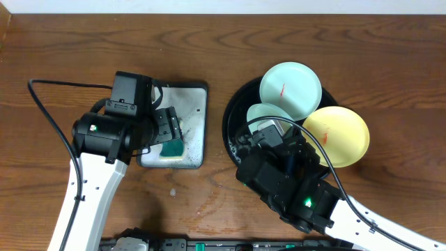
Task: Clean dirty plates on tray and stack at the side
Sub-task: 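Lift the cleaned green plate off the tray with the right gripper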
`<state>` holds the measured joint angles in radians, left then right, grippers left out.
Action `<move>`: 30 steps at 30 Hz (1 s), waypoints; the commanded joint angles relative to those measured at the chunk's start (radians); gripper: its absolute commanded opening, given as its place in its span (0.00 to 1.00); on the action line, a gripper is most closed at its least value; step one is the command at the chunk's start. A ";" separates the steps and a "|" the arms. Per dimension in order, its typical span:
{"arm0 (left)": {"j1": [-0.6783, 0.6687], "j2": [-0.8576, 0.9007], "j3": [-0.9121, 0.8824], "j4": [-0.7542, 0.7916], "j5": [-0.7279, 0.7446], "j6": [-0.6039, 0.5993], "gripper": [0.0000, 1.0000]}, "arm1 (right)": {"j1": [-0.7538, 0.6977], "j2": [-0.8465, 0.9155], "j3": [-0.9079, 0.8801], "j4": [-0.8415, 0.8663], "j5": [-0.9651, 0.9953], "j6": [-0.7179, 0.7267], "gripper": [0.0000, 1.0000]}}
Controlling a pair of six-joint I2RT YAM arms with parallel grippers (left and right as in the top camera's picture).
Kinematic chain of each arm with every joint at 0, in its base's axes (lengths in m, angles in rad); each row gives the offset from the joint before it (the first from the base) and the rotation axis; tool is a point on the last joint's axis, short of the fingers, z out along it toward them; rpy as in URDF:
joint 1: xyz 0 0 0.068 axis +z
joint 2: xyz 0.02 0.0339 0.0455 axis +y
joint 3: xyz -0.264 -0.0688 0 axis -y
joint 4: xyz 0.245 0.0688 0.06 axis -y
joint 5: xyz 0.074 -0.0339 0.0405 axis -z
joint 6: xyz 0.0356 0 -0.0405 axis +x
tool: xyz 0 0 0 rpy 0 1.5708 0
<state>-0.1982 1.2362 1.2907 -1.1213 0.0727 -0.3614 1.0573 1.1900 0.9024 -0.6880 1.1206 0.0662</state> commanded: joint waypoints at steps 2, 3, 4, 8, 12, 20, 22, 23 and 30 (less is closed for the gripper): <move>0.003 -0.002 0.003 -0.004 -0.002 0.010 0.82 | 0.007 -0.014 0.028 -0.002 0.023 -0.005 0.01; 0.003 -0.002 0.003 -0.004 -0.002 0.010 0.82 | 0.007 -0.014 0.028 -0.003 0.023 -0.005 0.01; 0.003 -0.002 0.003 -0.004 -0.002 0.010 0.82 | 0.007 -0.014 0.028 -0.004 0.023 -0.005 0.01; 0.003 -0.002 0.003 -0.004 -0.002 0.010 0.82 | 0.007 -0.014 0.028 -0.002 0.023 -0.005 0.01; 0.003 -0.002 0.003 -0.003 -0.002 0.010 0.82 | 0.007 -0.014 0.028 -0.002 0.023 -0.005 0.01; 0.003 -0.002 0.003 -0.004 -0.002 0.010 0.82 | 0.007 -0.014 0.028 -0.003 0.023 -0.005 0.01; 0.003 -0.002 0.003 -0.004 -0.002 0.010 0.82 | 0.006 -0.014 0.028 -0.004 0.023 -0.005 0.01; 0.003 -0.002 0.003 -0.004 -0.002 0.010 0.82 | 0.006 -0.014 0.028 -0.004 0.023 -0.010 0.01; 0.003 -0.002 0.003 -0.004 -0.002 0.010 0.82 | 0.006 -0.014 0.028 -0.004 0.023 -0.024 0.01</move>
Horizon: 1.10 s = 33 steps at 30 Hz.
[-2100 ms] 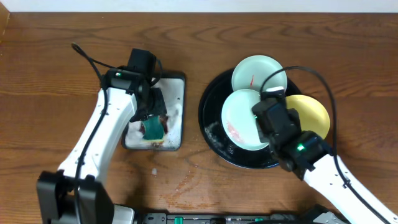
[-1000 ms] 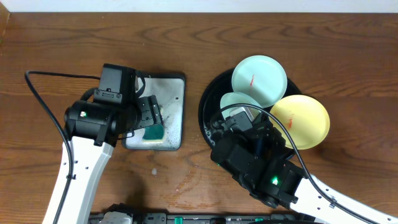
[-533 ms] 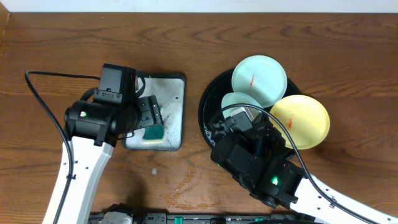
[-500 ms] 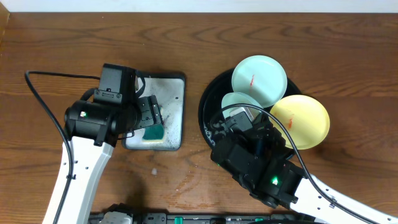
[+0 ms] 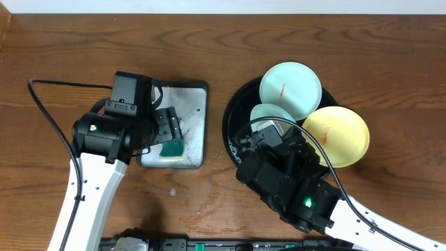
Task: Clean dirty plates on tray and stack at the side
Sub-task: 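Lift the cleaned green plate off the tray with the right gripper, then place the green plate on the table right of the tray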
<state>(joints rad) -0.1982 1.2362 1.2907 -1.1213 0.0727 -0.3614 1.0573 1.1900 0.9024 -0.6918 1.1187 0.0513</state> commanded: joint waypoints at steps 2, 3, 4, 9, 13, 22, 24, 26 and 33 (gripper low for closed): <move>0.003 -0.002 0.003 -0.004 -0.002 0.010 0.82 | 0.006 -0.014 0.028 0.000 0.025 -0.008 0.01; 0.003 -0.002 0.003 -0.004 -0.002 0.010 0.82 | 0.006 -0.014 0.028 0.000 0.025 -0.008 0.01; 0.003 -0.002 0.003 -0.004 -0.002 0.010 0.82 | 0.006 -0.014 0.028 0.000 0.025 -0.008 0.01; 0.003 -0.002 0.003 -0.004 -0.002 0.010 0.82 | 0.006 -0.014 0.028 0.000 0.024 -0.007 0.01; 0.003 -0.002 0.003 -0.004 -0.002 0.010 0.82 | 0.002 -0.014 0.028 0.000 0.005 0.011 0.01; 0.003 -0.002 0.003 -0.004 -0.002 0.010 0.82 | -0.188 -0.014 0.028 -0.002 -0.405 0.208 0.01; 0.003 -0.002 0.003 -0.004 -0.002 0.010 0.82 | -0.271 -0.019 0.032 -0.010 -0.461 0.222 0.01; 0.003 -0.002 0.003 -0.004 -0.002 0.010 0.82 | -0.365 -0.032 0.042 -0.020 -0.521 0.225 0.01; 0.003 -0.002 0.003 -0.004 -0.002 0.010 0.82 | -0.854 -0.091 0.059 -0.023 -1.094 0.222 0.01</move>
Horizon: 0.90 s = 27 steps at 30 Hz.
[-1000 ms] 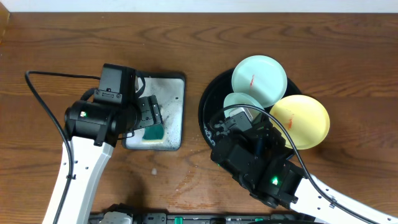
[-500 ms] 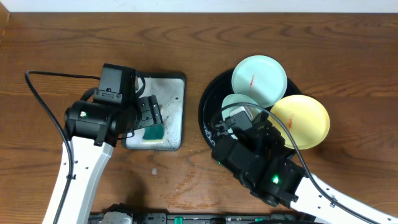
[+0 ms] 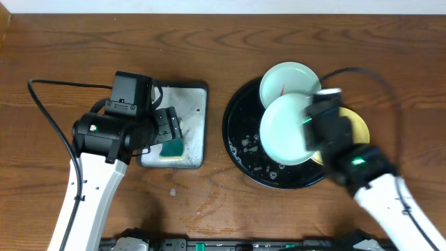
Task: Clean dirty plates on tray and stack at the side
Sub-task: 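Place the green plate on the table right of the tray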
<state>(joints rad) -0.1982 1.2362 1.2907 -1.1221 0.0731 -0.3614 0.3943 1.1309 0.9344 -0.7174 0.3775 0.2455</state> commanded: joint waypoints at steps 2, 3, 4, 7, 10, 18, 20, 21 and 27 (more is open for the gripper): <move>0.003 -0.002 0.003 -0.003 -0.002 0.010 0.82 | -0.367 -0.028 0.027 0.003 -0.536 0.027 0.01; 0.003 -0.002 0.003 -0.003 -0.002 0.010 0.82 | -0.426 -0.024 0.027 0.003 -0.580 0.027 0.01; 0.003 -0.002 0.003 -0.003 -0.002 0.010 0.82 | -0.516 -0.018 0.027 0.006 -0.634 0.027 0.01; 0.003 -0.002 0.003 -0.003 -0.002 0.010 0.83 | -0.782 0.031 0.027 0.027 -0.662 0.062 0.01; 0.003 -0.002 0.003 -0.003 -0.002 0.010 0.82 | -0.967 0.095 0.027 0.061 -0.668 0.153 0.01; 0.003 -0.002 0.003 -0.003 -0.002 0.010 0.82 | -1.252 0.308 0.027 0.256 -0.724 0.214 0.01; 0.003 -0.002 0.003 -0.003 -0.002 0.010 0.82 | -1.273 0.366 0.027 0.286 -0.695 0.211 0.01; 0.003 -0.002 0.003 -0.003 -0.002 0.010 0.83 | -1.278 0.391 0.027 0.296 -0.692 0.197 0.01; 0.003 -0.002 0.003 -0.003 -0.002 0.010 0.82 | -1.268 0.520 0.027 0.344 -0.685 0.101 0.01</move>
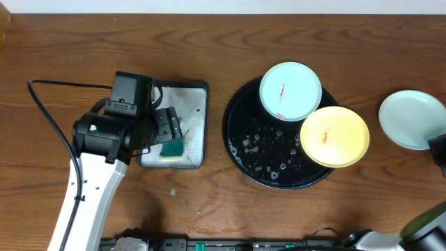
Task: Clean dirty plates on tray and stack at the side
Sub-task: 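Place the green plate on the table right of the tray, then drag the yellow plate to the tray center with the right gripper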
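A black round tray (237, 139) holds a pale green plate (290, 90) and a yellow plate (334, 137), each with a red smear. A second pale green plate (410, 118), with no smear, is off the tray at the far right. My right gripper (438, 148) sits on its lower right rim at the frame edge, and its fingers are mostly cut off. My left gripper (169, 138) is down over the grey square tray (194, 111), shut on a teal sponge (172, 150).
Droplets and suds (268, 143) cover the bare part of the black tray. A black cable (49, 115) loops left of the left arm. Small wet spots (172, 191) lie on the wooden table in front of the grey tray.
My right gripper has moved with the smear-free pale green plate from above the black tray to the far right of the table. The left arm has not moved.
My right gripper was low over the black tray at a pale green plate while the left stayed on the sponge. Then the right arm held that plate above the tray, and now the plate is off to the right side.
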`<state>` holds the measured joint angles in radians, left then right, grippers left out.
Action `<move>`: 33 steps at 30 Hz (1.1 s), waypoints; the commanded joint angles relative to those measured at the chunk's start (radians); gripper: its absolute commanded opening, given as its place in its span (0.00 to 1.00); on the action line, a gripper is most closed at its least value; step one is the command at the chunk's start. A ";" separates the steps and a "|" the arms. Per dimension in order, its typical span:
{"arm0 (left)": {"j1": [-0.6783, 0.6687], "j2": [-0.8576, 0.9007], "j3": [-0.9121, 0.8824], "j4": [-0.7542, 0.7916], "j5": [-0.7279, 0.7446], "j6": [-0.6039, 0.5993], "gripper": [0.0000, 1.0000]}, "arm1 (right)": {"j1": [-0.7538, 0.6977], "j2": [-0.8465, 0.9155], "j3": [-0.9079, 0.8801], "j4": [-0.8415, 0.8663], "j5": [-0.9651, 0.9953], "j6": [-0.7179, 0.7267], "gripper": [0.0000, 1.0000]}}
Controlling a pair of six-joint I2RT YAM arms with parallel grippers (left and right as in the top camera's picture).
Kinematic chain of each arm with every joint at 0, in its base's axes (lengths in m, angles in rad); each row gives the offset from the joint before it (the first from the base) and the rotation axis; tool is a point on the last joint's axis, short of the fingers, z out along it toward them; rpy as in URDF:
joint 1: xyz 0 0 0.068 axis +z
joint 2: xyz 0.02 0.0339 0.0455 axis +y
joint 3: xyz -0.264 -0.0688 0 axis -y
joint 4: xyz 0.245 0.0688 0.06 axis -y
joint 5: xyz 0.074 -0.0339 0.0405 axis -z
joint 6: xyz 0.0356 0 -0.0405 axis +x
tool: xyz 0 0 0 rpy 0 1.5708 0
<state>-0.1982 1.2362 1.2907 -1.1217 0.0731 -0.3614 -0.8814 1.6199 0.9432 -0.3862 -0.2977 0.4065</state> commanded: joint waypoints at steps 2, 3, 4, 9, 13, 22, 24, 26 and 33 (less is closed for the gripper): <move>0.003 -0.002 0.003 -0.003 -0.002 0.010 0.82 | 0.019 0.033 0.018 0.050 -0.060 -0.106 0.26; 0.003 -0.002 0.003 -0.003 -0.002 0.010 0.82 | 0.022 0.023 0.018 0.066 -0.104 -0.121 0.47; 0.003 -0.002 0.003 -0.003 -0.002 0.010 0.82 | 0.026 0.007 0.019 0.077 -0.143 -0.119 0.60; 0.003 -0.002 0.003 -0.003 -0.002 0.010 0.83 | 0.070 -0.139 0.019 0.067 -0.279 -0.108 0.69; 0.003 -0.002 0.003 -0.003 -0.002 0.010 0.82 | 0.195 -0.293 0.019 -0.097 -0.291 -0.118 0.64; 0.003 -0.002 0.003 -0.003 -0.002 0.010 0.83 | 0.617 -0.346 -0.009 -0.362 0.426 -0.199 0.66; 0.003 -0.002 0.003 -0.003 -0.002 0.010 0.82 | 0.657 -0.321 -0.026 -0.360 0.521 -0.199 0.67; 0.003 -0.002 0.003 -0.003 -0.002 0.010 0.82 | 0.670 -0.289 -0.040 -0.348 0.569 -0.198 0.67; 0.003 -0.002 0.003 -0.003 -0.002 0.010 0.82 | 0.669 -0.132 -0.059 -0.259 0.507 -0.198 0.60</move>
<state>-0.1982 1.2362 1.2907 -1.1213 0.0727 -0.3614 -0.2184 1.4261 0.8928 -0.6662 0.1940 0.2207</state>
